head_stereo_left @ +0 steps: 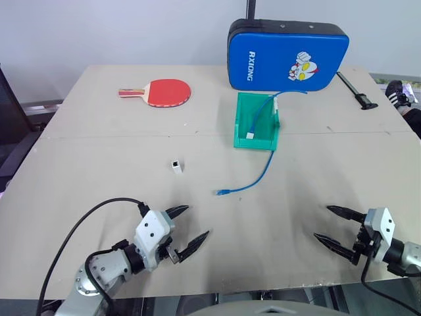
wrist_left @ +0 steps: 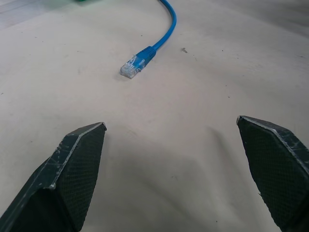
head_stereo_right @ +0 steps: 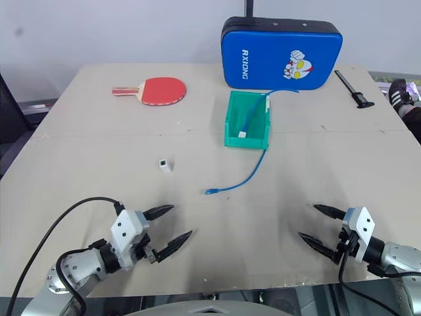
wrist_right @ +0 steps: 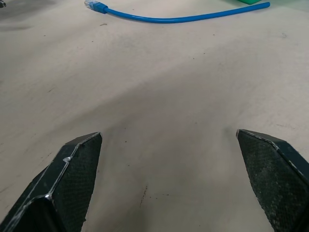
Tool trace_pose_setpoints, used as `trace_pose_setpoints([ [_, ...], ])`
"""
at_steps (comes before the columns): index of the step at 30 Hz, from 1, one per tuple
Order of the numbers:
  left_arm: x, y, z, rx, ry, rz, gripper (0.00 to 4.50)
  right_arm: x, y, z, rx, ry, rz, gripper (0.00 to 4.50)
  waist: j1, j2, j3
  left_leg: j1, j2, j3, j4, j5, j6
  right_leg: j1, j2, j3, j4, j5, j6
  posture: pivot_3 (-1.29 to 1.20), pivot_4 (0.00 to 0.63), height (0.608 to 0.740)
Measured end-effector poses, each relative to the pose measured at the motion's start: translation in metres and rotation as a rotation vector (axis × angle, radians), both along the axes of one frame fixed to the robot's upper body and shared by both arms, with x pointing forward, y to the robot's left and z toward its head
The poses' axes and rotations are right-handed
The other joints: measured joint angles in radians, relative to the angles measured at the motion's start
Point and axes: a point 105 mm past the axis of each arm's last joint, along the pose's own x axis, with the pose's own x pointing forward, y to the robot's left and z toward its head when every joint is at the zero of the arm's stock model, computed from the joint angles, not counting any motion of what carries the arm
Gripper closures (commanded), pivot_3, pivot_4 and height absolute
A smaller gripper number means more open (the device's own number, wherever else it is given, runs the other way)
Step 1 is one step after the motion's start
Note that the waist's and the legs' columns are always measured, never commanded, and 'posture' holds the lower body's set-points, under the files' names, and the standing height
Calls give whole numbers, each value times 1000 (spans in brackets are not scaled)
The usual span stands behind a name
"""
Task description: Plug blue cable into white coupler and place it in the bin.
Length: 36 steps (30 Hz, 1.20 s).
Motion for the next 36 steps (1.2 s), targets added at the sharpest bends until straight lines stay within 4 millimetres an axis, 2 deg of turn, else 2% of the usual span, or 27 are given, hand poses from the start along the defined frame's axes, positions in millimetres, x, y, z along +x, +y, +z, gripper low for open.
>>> trace_pose_setpoints([
  [9, 0, -2, 2, -14, -9, -17, 0, -4, 0, -1, 30, 21, 0, 97, 0, 0, 0, 0, 0, 0, 0, 0, -1, 1, 0, 0, 0, 0, 0, 0, 150, 663],
  [15, 0, 4, -6, -3, -5, -35, 0, -6, 1, -1, 37, 22, 2, 97, 1, 0, 0, 0, 0, 0, 0, 0, 0, 0, 0, 0, 0, 0, 0, 0, 150, 663],
  [24, 6, 3, 0, 5, -25, -88, 0, -9, 2, 0, 48, 25, 12, 97, 1, 0, 0, 0, 0, 0, 0, 0, 0, 1, 0, 0, 0, 0, 0, 0, 150, 663],
  [29, 20, 1, 14, 18, -36, -156, 0, -14, 14, 15, 89, -11, 97, 97, 5, 1, 0, 1, 0, 0, 0, 0, -1, 1, 0, 0, 1, 0, 0, 0, 150, 663],
  [33, 38, -5, 36, 72, -56, -261, 0, -16, 31, 43, 153, -49, 218, 97, 5, 0, 0, 2, 0, 0, 0, 1, -2, 2, 1, 0, 1, 0, 0, 0, 150, 663],
  [36, 45, -9, 43, 119, -66, -345, 0, -13, 40, 60, 196, -88, 272, 97, 3, 0, 0, 2, -1, 0, 0, 1, -2, 2, 1, 2, 0, 0, 0, 0, 150, 663],
])
